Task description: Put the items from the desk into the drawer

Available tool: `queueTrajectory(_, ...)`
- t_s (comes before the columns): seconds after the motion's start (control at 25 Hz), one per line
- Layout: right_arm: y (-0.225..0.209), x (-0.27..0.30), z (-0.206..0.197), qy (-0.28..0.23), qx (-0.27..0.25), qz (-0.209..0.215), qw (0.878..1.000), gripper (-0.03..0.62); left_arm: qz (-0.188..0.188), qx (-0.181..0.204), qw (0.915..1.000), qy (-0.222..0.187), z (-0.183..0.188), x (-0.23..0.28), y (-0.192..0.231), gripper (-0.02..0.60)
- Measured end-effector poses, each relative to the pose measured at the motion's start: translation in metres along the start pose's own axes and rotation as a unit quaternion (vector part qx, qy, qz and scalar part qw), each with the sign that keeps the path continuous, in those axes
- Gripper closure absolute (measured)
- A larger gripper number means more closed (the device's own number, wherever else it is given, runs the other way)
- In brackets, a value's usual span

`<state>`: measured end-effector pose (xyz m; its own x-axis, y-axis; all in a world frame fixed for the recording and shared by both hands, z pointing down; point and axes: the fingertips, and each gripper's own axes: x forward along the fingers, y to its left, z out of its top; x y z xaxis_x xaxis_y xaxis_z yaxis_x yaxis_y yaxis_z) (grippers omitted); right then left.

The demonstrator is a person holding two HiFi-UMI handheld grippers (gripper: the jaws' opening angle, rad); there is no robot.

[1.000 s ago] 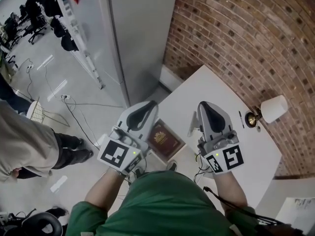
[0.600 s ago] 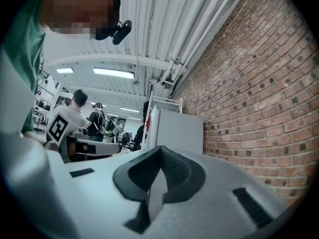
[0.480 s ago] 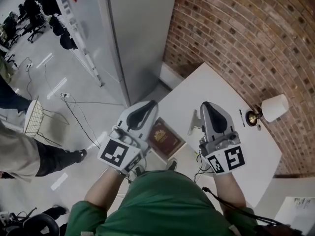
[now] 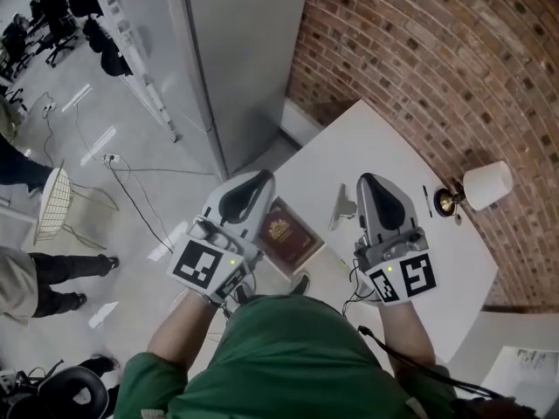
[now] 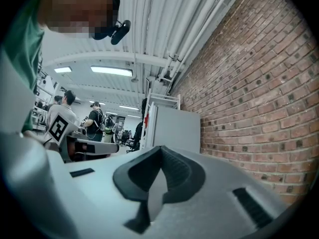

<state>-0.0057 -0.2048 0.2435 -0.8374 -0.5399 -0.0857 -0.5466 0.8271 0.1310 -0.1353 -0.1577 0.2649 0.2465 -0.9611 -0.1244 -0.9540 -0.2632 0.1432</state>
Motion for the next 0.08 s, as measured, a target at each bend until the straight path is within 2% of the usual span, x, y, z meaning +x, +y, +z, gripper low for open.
queueTrajectory(0.08, -0.0034, -0.0025, -0.0026, 0.001, 0.000, 0.001, 1.000, 0.592, 0.002, -0.003, 1.0000, 0.000, -0.0034, 0.0037, -0.0027, 0.566)
